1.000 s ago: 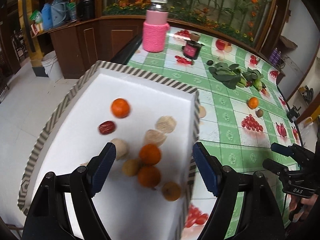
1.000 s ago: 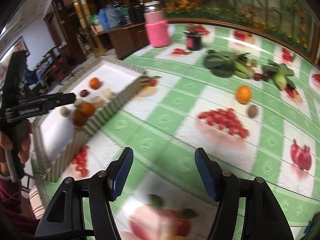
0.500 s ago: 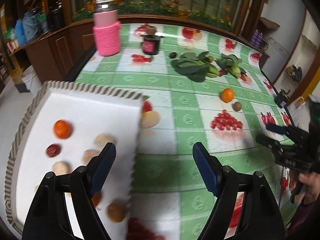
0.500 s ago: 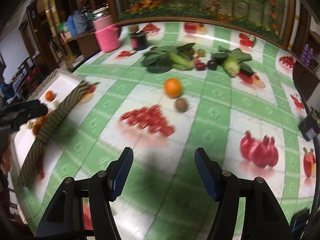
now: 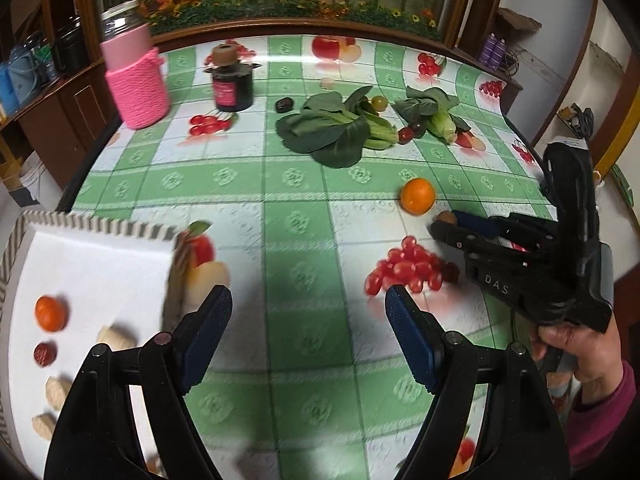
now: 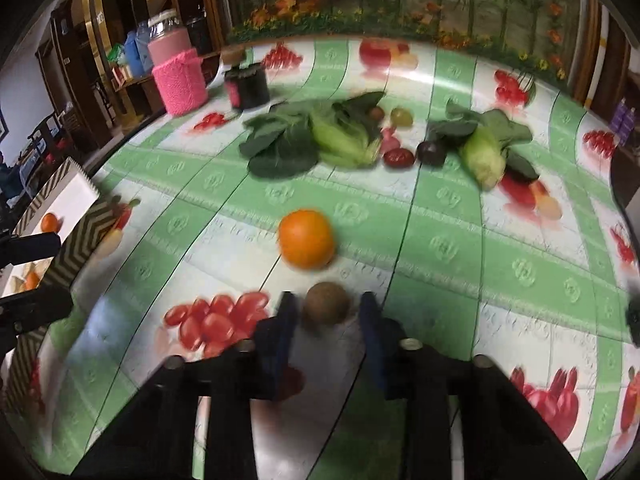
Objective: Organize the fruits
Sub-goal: 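Grasp a brown kiwi with the right tool while the left tool grasps an orange, then carry the orange and the brown kiwi over the white tray with both tools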
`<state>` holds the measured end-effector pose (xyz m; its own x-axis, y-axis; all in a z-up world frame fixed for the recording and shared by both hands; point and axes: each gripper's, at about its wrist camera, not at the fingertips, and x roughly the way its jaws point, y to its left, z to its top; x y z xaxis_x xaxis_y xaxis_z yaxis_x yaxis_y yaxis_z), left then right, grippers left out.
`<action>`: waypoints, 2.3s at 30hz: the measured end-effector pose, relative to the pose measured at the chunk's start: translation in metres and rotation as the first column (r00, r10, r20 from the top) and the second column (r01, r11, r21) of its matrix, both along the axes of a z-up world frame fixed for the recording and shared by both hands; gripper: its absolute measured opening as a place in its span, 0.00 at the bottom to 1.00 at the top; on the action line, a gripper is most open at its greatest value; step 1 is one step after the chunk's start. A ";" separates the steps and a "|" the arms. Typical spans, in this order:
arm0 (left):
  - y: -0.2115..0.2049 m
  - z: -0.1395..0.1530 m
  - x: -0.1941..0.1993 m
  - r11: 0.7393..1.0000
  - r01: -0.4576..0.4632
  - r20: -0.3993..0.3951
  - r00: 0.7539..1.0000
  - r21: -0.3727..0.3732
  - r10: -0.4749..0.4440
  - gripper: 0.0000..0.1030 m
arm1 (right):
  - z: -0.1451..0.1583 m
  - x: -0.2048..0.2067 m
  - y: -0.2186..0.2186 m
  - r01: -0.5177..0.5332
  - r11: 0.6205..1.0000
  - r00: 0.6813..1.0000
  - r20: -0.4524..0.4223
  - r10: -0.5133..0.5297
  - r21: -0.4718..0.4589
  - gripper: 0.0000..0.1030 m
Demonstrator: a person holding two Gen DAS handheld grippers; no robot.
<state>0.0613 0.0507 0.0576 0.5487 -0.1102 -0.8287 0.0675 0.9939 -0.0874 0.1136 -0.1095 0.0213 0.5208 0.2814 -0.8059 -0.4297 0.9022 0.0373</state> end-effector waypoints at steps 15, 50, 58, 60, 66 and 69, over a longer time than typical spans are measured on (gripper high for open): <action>-0.075 -0.020 0.073 0.988 0.152 0.009 0.988 -0.007 -0.152 0.77 | 0.013 -0.037 -0.061 0.093 0.987 0.996 -0.016 -0.091 0.133 0.23; -0.031 -0.010 -0.011 0.996 0.082 0.036 0.996 0.032 -0.083 0.29 | 0.033 -0.079 -0.025 -0.037 0.989 0.999 0.003 0.037 0.145 0.23; -0.008 -0.008 -0.052 0.998 0.026 0.057 0.998 0.061 -0.030 0.29 | 0.036 -0.116 0.004 -0.095 0.984 0.995 0.000 0.096 0.151 0.22; -0.003 -0.007 -0.059 0.997 0.014 0.067 0.998 0.071 -0.019 0.29 | 0.036 -0.122 0.011 -0.105 0.982 0.994 -0.002 0.107 0.154 0.22; 0.015 -0.004 -0.078 0.997 -0.028 0.085 0.996 0.070 0.022 0.29 | 0.036 -0.140 0.036 -0.145 0.978 0.989 -0.003 0.147 0.152 0.22; 0.022 -0.004 -0.085 0.997 -0.043 0.090 0.995 0.070 0.036 0.29 | 0.036 -0.147 0.046 -0.162 0.975 0.986 -0.005 0.164 0.151 0.22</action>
